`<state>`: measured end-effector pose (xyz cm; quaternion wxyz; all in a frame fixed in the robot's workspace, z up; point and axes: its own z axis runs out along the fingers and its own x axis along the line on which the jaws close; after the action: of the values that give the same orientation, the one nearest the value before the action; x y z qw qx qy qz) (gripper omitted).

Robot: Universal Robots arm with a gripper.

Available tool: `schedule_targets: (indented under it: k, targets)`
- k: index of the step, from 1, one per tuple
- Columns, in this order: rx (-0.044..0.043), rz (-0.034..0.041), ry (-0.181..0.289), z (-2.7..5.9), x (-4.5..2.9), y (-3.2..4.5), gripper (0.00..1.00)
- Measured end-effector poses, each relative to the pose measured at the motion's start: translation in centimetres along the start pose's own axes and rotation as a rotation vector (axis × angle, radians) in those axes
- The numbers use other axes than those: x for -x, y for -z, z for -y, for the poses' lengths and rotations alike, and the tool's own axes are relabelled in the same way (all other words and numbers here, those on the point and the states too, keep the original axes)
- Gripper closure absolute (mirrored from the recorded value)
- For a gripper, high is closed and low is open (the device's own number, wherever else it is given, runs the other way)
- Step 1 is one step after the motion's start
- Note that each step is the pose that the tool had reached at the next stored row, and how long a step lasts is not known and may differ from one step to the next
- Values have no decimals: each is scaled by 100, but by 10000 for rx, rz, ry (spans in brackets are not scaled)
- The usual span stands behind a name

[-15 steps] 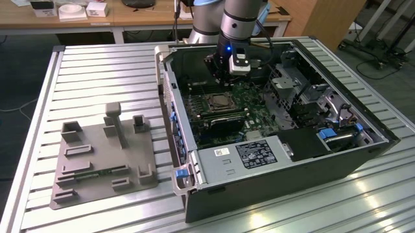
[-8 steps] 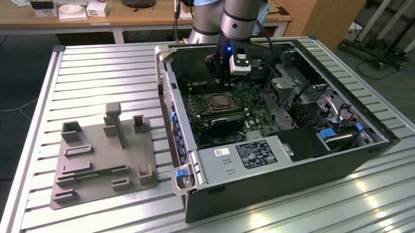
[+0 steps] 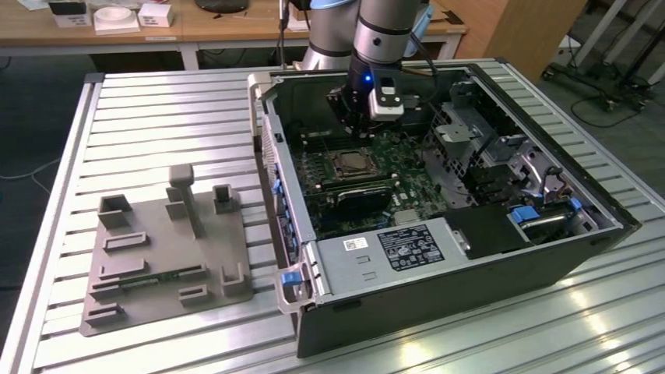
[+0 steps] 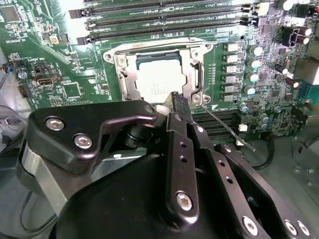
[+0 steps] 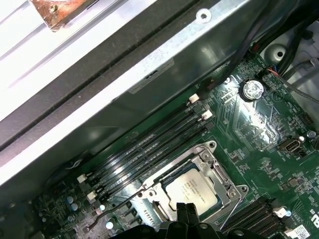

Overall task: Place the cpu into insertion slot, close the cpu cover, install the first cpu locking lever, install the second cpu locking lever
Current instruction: 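Install the first cpu locking lever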

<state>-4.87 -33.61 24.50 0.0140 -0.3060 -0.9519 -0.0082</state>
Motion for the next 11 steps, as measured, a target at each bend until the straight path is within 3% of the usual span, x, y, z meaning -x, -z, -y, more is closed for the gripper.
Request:
schedule_targets:
  k: [11]
  targets:
    - [39, -38, 338, 0, 0, 0, 90]
